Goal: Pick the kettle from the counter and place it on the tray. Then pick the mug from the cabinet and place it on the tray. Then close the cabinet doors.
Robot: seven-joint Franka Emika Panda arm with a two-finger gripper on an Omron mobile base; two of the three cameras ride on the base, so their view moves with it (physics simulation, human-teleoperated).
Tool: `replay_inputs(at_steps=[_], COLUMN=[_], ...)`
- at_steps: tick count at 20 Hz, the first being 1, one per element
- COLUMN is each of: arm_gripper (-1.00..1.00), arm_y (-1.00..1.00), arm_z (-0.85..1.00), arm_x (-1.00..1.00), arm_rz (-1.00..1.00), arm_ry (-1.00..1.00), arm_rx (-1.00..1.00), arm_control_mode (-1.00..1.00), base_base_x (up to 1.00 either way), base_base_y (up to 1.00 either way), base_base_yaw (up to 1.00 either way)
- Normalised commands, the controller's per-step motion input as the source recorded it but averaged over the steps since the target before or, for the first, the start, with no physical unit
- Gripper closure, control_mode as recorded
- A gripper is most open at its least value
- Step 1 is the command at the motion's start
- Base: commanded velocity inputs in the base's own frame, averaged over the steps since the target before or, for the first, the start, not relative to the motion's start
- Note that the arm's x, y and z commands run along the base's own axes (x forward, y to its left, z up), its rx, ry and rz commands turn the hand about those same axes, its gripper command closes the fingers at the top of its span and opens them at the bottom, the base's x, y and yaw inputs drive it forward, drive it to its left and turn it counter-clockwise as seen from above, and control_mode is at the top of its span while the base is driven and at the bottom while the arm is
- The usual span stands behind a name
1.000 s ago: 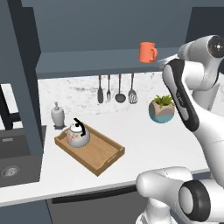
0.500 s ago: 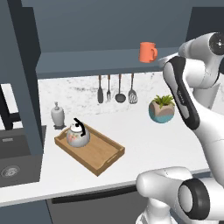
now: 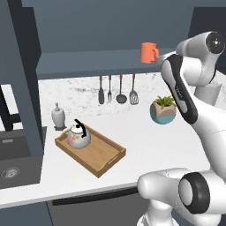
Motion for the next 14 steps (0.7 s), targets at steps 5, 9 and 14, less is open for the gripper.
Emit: replay_inputs(at_steps=[5,9,14], arm_gripper=[-1.00,-1.00,-1.00], arm_y=[0.00,0.00,0.00], arm_z=[0.00,0.00,0.00], arm_x=[0.35,0.21,0.00], arm_rz=[0.00,0.00,0.00], arm_ry=[0.00,0.00,0.00], arm_rx=[0.06,0.04,0.00], arm_control_mode=[-1.00,-1.00,-1.00], base_base_x=[0.00,0.00,0.00], base_base_y=[0.00,0.00,0.00], base_base_yaw=[0.00,0.00,0.00])
